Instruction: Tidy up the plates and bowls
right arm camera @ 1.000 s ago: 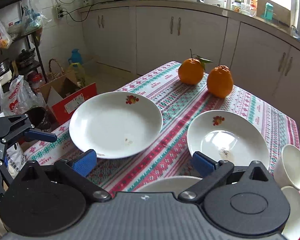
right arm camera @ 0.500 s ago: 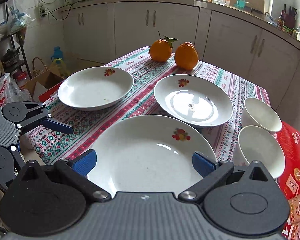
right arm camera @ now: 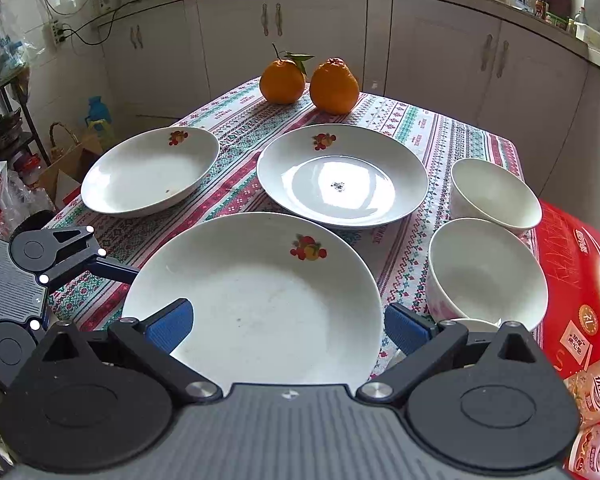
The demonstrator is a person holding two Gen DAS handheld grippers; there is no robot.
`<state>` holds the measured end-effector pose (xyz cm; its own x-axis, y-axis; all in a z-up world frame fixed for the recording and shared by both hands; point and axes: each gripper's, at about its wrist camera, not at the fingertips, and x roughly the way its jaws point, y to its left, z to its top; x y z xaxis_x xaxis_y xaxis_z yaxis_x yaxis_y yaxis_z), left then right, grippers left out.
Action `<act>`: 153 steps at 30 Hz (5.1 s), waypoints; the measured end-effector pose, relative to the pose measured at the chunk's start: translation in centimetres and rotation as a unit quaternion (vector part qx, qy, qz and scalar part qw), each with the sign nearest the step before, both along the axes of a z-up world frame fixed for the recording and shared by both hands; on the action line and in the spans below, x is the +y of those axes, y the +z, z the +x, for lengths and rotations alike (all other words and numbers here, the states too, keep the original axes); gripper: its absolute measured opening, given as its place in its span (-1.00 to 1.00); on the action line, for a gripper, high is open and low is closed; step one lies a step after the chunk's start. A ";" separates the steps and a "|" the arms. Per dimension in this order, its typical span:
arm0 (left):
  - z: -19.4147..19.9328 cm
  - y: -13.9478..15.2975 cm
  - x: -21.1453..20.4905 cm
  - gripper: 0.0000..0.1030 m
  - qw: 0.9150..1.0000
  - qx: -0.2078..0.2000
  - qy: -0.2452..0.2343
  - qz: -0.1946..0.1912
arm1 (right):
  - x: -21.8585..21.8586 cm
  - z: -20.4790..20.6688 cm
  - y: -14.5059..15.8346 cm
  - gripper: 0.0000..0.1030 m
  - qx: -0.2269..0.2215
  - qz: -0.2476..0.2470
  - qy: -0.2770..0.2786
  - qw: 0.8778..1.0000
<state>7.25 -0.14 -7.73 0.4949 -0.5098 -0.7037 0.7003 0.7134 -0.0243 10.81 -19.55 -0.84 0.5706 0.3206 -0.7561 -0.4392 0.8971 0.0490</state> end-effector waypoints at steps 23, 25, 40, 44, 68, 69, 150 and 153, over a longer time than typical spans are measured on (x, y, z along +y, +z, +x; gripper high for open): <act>0.6 0.1 -0.1 0.92 0.999 0.009 -0.035 -0.025 | 0.4 6.6 -1.4 0.95 0.122 -0.024 0.039 0.991; 0.6 0.1 -0.1 0.91 0.999 0.010 -0.034 -0.026 | 0.4 7.0 -1.7 0.87 0.129 -0.029 0.037 0.990; 0.7 0.3 -0.3 0.87 0.999 0.011 -0.042 -0.027 | 0.2 9.0 -2.7 0.56 0.176 -0.018 0.041 0.983; 0.6 0.3 -0.3 0.87 0.999 0.010 -0.043 -0.027 | 0.3 9.1 -2.8 0.56 0.177 -0.018 0.044 0.983; 0.5 0.6 0.3 0.88 0.999 0.016 -0.041 -0.021 | 1.5 9.3 -3.3 0.57 0.186 -0.030 0.059 0.980; 0.5 0.6 0.4 0.89 0.999 0.016 -0.040 -0.022 | 1.4 9.3 -3.2 0.57 0.187 -0.026 0.059 0.980; 4.8 4.1 16.8 0.89 0.986 -0.011 0.163 -0.025 | 20.3 20.1 -2.8 0.58 0.192 0.056 0.163 0.966; 4.9 3.9 16.8 0.89 0.986 -0.013 0.163 -0.025 | 20.0 20.0 -2.8 0.57 0.192 0.057 0.161 0.966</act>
